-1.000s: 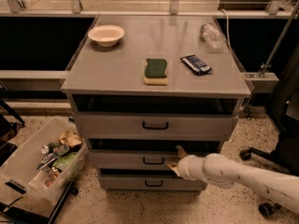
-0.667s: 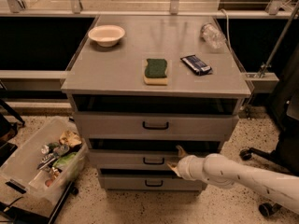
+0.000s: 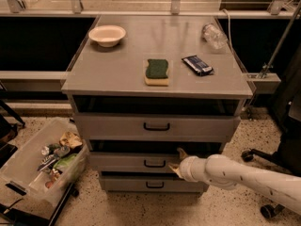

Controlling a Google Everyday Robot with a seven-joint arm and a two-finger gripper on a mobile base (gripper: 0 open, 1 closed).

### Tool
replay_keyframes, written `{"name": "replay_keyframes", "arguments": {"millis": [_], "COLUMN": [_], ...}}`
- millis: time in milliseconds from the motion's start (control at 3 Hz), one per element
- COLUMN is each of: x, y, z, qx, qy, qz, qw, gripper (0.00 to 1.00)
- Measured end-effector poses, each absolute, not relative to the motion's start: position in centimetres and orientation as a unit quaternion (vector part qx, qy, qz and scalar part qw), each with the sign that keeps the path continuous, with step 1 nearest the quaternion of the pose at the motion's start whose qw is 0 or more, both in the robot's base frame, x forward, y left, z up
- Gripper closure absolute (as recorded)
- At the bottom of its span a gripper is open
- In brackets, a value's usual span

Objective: Open middle drawer

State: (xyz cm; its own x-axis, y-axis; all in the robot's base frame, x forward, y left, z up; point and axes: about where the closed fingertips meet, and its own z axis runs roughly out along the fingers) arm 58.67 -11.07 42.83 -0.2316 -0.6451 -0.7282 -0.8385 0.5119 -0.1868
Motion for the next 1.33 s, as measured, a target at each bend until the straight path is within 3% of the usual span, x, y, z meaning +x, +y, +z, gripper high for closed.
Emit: {"name": "replay_keyframes", "arguments": {"millis": [1333], "x": [57.7], "y": [-11.8], "z": [44.4], "qx": [-0.471], "qy": [0.778], "qz": [0.123], "qw": [0.397], "gripper": [1.0]}}
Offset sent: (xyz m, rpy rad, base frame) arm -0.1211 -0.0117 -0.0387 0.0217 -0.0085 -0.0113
